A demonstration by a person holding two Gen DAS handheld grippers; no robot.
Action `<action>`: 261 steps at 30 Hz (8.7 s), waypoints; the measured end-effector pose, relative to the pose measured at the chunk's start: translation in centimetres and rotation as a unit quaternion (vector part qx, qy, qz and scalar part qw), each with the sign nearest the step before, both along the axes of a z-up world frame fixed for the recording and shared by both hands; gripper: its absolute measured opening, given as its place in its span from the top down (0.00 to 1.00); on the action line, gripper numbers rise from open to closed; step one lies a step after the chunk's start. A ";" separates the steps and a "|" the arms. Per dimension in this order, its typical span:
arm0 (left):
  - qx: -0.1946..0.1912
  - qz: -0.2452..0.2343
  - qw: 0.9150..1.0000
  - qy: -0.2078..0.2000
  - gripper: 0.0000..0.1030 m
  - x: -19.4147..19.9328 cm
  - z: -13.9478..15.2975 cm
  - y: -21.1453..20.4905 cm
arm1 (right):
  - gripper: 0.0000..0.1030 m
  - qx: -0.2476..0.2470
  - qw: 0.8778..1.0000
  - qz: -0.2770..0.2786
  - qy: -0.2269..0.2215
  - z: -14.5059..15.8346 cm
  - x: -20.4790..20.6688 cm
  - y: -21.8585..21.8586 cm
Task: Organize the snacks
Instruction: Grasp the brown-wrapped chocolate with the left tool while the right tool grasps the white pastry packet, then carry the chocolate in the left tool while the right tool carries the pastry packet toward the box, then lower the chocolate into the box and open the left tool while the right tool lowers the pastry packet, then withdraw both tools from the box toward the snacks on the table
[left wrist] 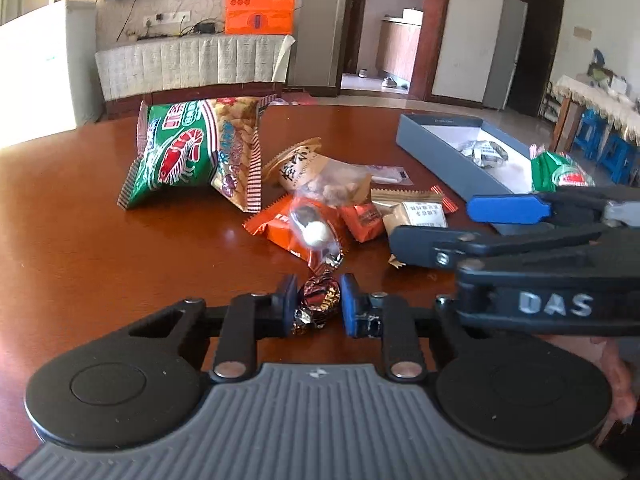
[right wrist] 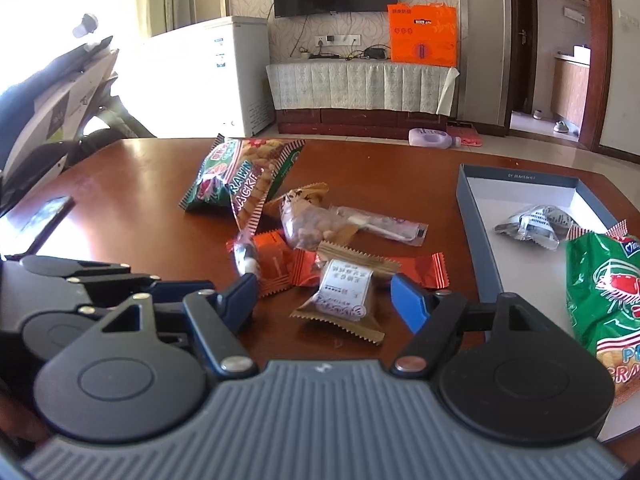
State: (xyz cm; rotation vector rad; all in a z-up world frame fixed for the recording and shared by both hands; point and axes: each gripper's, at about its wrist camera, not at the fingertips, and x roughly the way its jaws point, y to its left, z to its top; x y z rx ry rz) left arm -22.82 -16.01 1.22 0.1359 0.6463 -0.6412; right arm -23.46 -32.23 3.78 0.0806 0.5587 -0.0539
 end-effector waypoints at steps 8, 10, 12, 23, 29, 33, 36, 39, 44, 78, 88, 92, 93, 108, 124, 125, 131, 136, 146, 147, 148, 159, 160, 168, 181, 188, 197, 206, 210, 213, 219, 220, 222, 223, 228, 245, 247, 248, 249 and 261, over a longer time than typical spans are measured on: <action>0.002 0.004 1.000 0.007 0.73 -0.5 -0.2 0.2 | 0.35 0.014 1.000 -0.016 0.011 -0.5 1.0 -0.5; 0.001 0.007 1.000 0.008 0.73 -0.5 -0.1 0.2 | 0.48 0.014 1.000 -0.015 0.016 -0.7 1.3 -0.5; -0.004 0.007 1.000 0.010 0.73 -0.6 -0.2 0.3 | 0.58 0.015 0.999 -0.014 0.025 -1.0 1.6 -0.7; -0.018 0.003 1.000 0.006 0.73 -0.7 0.1 -0.5 | 0.63 0.029 0.999 -0.004 0.019 -0.3 0.4 -1.8; -0.017 0.000 1.000 0.002 0.73 -0.8 0.0 -1.1 | 0.63 0.025 1.000 0.004 0.012 0.5 -0.6 -2.0; -0.020 0.005 1.000 0.000 0.73 -0.9 0.2 -1.3 | 0.64 0.023 1.000 0.009 0.005 1.0 -1.0 -2.0; -0.027 0.006 1.000 -0.002 0.73 -1.1 0.6 -1.6 | 0.64 0.023 1.000 0.011 -0.001 1.4 -1.3 -2.1; -0.029 0.001 1.000 -0.008 0.73 -1.4 1.1 -2.1 | 0.64 0.023 1.000 0.013 -0.008 1.8 -1.7 -2.2; -0.026 -0.008 1.000 -0.011 0.73 -1.9 1.3 -2.8 | 0.65 0.025 0.999 0.011 -0.019 2.6 -2.3 -2.5; -0.026 0.020 0.999 -0.007 0.73 -1.4 1.4 -1.2 | 0.36 -0.104 0.988 0.080 0.076 -0.3 -1.3 -0.9; -0.034 0.023 0.999 -0.001 0.73 -1.2 1.4 -1.0 | 0.39 -0.096 0.988 0.075 0.092 -0.6 -2.3 -1.6; -0.028 0.017 0.999 -0.003 0.73 -1.4 1.3 -1.4 | 0.48 -0.089 0.989 0.075 0.087 -0.3 -2.4 -2.0; -0.026 0.017 1.000 -0.002 0.73 -1.4 1.3 -1.4 | 0.48 -0.080 0.990 0.075 0.086 -0.2 -2.4 -2.1; -0.030 0.017 0.999 -0.009 0.73 -1.6 1.7 -2.2 | 0.51 -0.068 0.996 0.064 0.015 3.1 -4.0 -2.4; -0.044 -0.010 0.999 -0.028 0.73 -3.1 3.4 -5.5 | 0.51 -0.063 0.997 0.033 -0.022 5.1 -6.0 -4.9; -0.045 -0.013 0.998 -0.029 0.73 -3.3 3.6 -5.7 | 0.51 -0.063 0.997 0.030 -0.024 5.2 -6.1 -5.1; -0.054 -0.026 0.998 -0.032 0.73 -4.0 4.2 -7.2 | 0.51 -0.066 0.997 0.015 -0.029 5.6 -7.1 -6.1; -0.059 -0.040 0.997 -0.036 0.73 -4.6 4.6 -8.6 | 0.51 -0.064 0.997 -0.001 -0.031 5.7 -8.0 -7.6; -0.064 -0.061 0.995 -0.041 0.73 -5.3 5.1 -11.0 | 0.51 -0.059 0.997 -0.027 -0.034 5.8 -9.3 -9.8; -0.065 -0.063 0.995 -0.042 0.73 -5.3 5.3 -11.3 | 0.51 -0.059 0.997 -0.029 -0.035 5.8 -9.4 -9.9; -0.065 -0.066 0.995 -0.044 0.73 -5.5 5.3 -11.6 | 0.51 -0.059 0.997 -0.031 -0.035 5.8 -9.5 -10.1; -0.066 -0.078 0.994 -0.047 0.73 -5.3 5.6 -13.8 | 0.51 -0.059 0.997 -0.044 -0.034 5.7 -10.9 -11.5; -0.065 -0.079 0.994 -0.048 0.73 -5.3 5.5 -14.0 | 0.51 -0.059 0.997 -0.046 -0.033 5.6 -10.9 -11.7; -0.065 -0.088 0.993 -0.047 0.73 -5.2 5.3 -15.3 | 0.51 -0.059 0.996 -0.053 -0.031 5.4 -11.2 -12.1; -0.067 -0.100 0.992 -0.045 0.73 -4.7 5.0 -17.7 | 0.51 -0.060 0.996 -0.058 -0.031 5.2 -11.4 -12.5; -0.060 -0.108 0.991 -0.043 0.73 -3.6 4.7 -19.3 | 0.51 -0.059 0.996 -0.061 -0.024 5.0 -11.2 -13.0; -0.057 -0.111 0.992 -0.036 0.73 -1.7 4.0 -21.4 | 0.51 -0.046 0.997 -0.069 -0.010 4.2 -10.5 -13.8; -0.053 -0.122 0.990 -0.038 0.73 0.3 3.1 -24.7 | 0.51 -0.043 0.997 -0.064 -0.001 3.8 -10.0 -13.8; -0.052 -0.124 0.990 -0.038 0.73 1.2 2.6 -26.1 | 0.51 -0.042 0.997 -0.065 0.004 3.9 -9.7 -14.2; -0.042 -0.130 0.990 -0.042 0.73 1.8 2.2 -27.3 | 0.51 -0.040 0.997 -0.067 0.009 3.7 -9.5 -14.4; -0.036 -0.135 0.989 -0.057 0.55 1.8 2.2 -28.5 | 0.51 -0.040 0.997 -0.071 0.013 3.5 -9.3 -14.7; -0.036 -0.137 0.988 -0.058 0.55 1.7 2.2 -28.6 | 0.51 -0.040 0.997 -0.071 0.013 3.5 -9.3 -14.7; -0.037 -0.137 0.988 -0.058 0.55 1.7 2.1 -28.6 | 0.51 -0.042 0.997 -0.071 0.013 3.4 -9.3 -14.6; -0.038 -0.137 0.988 -0.057 0.55 1.7 2.1 -28.6 | 0.51 -0.043 0.996 -0.071 0.012 3.4 -9.3 -14.5; -0.041 -0.131 0.989 -0.056 0.54 1.7 2.3 -28.1 | 0.51 -0.045 0.996 -0.075 0.015 3.2 -8.8 -14.5; -0.050 -0.119 0.990 -0.062 0.51 1.2 3.6 -25.4 | 0.50 -0.073 0.992 -0.100 0.012 1.8 -4.9 -14.9; -0.051 -0.119 0.990 -0.062 0.51 1.2 3.7 -25.3 | 0.46 -0.076 0.992 -0.101 0.014 1.7 -4.9 -14.8; -0.051 -0.118 0.990 -0.063 0.50 1.1 3.7 -25.2 | 0.43 -0.078 0.992 -0.100 0.016 1.6 -5.2 -14.6; -0.049 -0.118 0.990 -0.063 0.50 1.1 3.7 -25.1 | 0.41 -0.080 0.992 -0.097 0.020 1.5 -5.4 -14.5; -0.049 -0.101 0.992 -0.054 0.50 0.1 3.5 -22.8 | 0.39 -0.059 0.992 -0.112 0.011 2.6 -8.4 -14.8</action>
